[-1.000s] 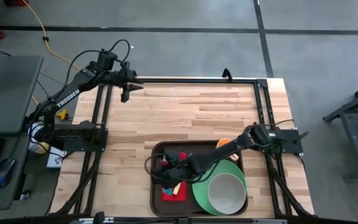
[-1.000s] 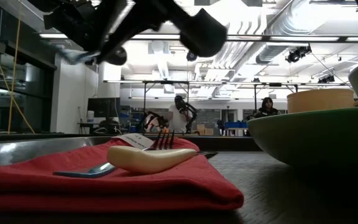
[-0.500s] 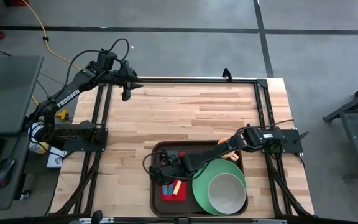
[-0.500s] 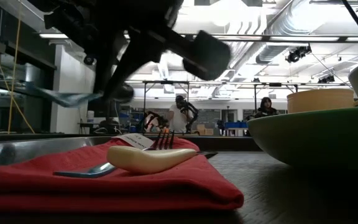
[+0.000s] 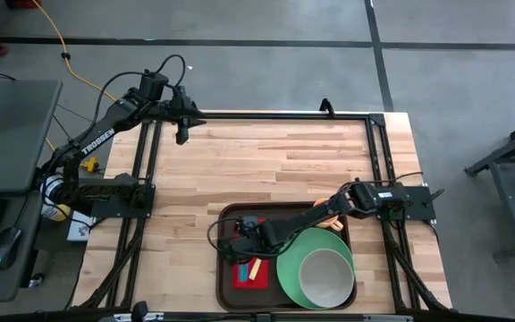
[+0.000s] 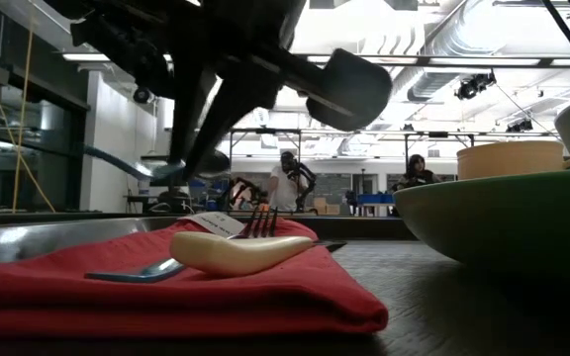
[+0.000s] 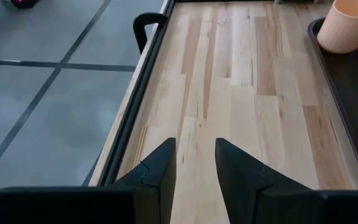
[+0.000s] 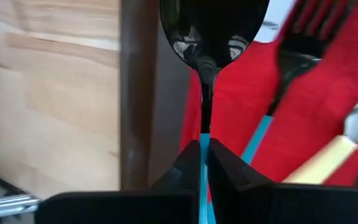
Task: Set up tray
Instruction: Put the blue spoon on the top of red cloth table napkin
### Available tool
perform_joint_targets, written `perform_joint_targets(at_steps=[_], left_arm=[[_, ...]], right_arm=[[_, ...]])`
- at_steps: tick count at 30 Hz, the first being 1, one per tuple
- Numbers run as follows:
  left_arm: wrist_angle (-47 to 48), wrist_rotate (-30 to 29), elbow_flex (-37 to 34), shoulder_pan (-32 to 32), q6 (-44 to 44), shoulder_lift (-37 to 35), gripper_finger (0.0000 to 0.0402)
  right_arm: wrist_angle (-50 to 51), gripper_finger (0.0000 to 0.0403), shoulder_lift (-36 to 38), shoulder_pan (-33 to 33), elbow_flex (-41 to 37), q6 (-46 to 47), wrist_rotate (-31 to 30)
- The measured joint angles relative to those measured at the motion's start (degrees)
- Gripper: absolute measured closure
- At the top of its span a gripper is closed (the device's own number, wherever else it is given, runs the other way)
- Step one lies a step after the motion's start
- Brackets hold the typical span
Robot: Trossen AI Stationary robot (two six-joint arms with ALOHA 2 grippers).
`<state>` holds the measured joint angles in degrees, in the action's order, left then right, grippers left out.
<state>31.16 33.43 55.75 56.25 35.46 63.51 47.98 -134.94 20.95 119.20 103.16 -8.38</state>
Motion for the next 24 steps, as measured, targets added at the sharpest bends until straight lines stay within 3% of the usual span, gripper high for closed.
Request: perform_joint_targets(at_steps=[14,24], left_arm=[[0.38,-0.11,0.0,0.0,0.01,0.0,0.0261],[0.48,-0.09,0.0,0.0,0.02,0.0,0.0261]], right_arm=[[2.48,0.0403,-0.89,-0.74,-0.13,0.9,3.5],[-1.16,0.0403,-1.22,-1.85,-0.06,-0.25,1.99]])
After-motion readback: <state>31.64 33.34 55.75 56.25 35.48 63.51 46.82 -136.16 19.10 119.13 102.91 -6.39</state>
